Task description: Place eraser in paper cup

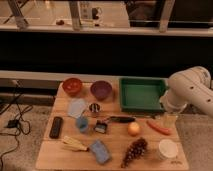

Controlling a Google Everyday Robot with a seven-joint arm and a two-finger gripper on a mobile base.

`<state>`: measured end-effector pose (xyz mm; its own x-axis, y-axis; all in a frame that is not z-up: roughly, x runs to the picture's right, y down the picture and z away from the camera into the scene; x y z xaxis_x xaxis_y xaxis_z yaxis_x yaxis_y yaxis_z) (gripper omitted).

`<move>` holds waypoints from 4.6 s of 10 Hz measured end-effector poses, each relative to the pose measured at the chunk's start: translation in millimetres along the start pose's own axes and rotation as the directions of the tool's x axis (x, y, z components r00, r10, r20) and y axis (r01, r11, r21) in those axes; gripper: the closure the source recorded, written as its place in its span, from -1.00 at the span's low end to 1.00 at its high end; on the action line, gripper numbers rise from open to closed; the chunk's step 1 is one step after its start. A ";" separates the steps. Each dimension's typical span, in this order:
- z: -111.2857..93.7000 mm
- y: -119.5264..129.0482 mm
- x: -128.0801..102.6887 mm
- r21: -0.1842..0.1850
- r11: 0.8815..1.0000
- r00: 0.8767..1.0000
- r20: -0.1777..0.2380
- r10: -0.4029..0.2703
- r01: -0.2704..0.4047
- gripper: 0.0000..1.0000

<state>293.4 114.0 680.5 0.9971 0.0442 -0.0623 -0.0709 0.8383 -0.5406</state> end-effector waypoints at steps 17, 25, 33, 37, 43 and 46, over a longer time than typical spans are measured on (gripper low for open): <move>0.0 0.0 0.0 0.000 1.000 1.000 0.000 -0.001 0.001 -0.60; 19.7 46.8 -34.0 -0.130 0.990 0.998 0.028 -0.050 0.053 -0.60; 32.8 73.4 -76.3 -0.240 0.961 0.961 0.269 -0.069 0.136 -0.60; 47.4 92.4 -109.2 -0.239 0.950 0.918 0.386 -0.097 0.201 -0.60; 47.3 92.6 -109.4 -0.239 0.950 0.918 0.386 -0.097 0.201 -0.60; 53.6 104.9 -123.7 -0.239 0.940 0.901 0.414 -0.127 0.242 -0.60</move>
<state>164.1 225.7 676.5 0.9195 0.1583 0.3599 0.1682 0.6690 -0.7240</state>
